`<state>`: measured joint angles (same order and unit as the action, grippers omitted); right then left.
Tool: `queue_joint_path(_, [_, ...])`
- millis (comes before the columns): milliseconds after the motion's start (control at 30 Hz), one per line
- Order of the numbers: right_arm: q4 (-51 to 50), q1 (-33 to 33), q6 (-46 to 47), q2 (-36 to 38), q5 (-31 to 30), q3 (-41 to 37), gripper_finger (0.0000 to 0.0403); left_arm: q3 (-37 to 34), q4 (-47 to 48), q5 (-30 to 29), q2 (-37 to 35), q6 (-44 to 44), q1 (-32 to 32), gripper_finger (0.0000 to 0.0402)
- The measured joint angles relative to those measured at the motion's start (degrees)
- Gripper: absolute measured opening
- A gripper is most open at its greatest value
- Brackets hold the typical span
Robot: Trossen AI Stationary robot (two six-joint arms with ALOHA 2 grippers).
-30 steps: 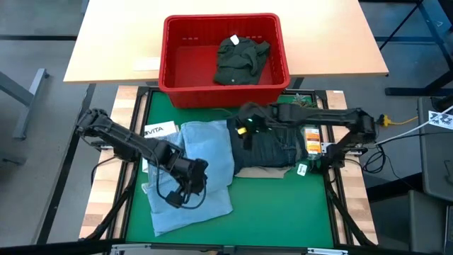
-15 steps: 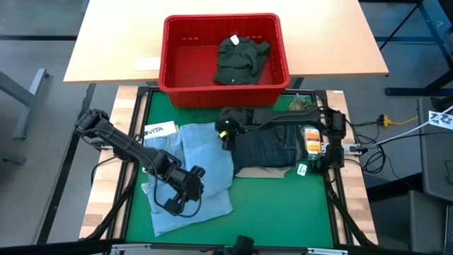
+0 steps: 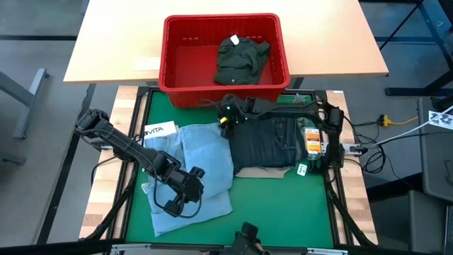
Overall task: Fold Laundry from Bin
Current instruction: Fold the light blue jeans
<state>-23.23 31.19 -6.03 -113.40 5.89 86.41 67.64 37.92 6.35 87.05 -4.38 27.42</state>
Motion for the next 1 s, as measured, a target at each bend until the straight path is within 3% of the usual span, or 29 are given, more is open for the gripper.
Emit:
queue_joint_path(133, [-0.2, 1.3, 0.3, -0.7, 7.3, 0.0, 0.0179, 0.0, 0.0, 0.0, 0.0, 0.0, 0.0, 0.0004])
queue_joint_path(267, [0.0, 1.1, -0.1, -2.3, 5.2, 0.0, 0.0179, 0.0, 0.0, 0.0, 0.0, 0.0, 0.0, 0.0004])
queue_joint_path(567, [-1.2, 1.1, -0.5, -4.0, 10.6, 0.0, 0.0179, 0.0, -0.2, 0.1, 0.0, 0.0, 0.0, 0.0004])
queue_joint_path(800, [-4.7, 1.1, -0.1, -4.0, 8.9, 0.0, 0.0179, 0.0, -0.2, 0.1, 0.0, 0.0, 0.0, 0.0004])
queue_joint_path(1000, [-8.2, 1.1, -0.5, -4.0, 11.0, 0.0, 0.0179, 0.0, -0.3, 0.1, 0.0, 0.0, 0.0, 0.0004])
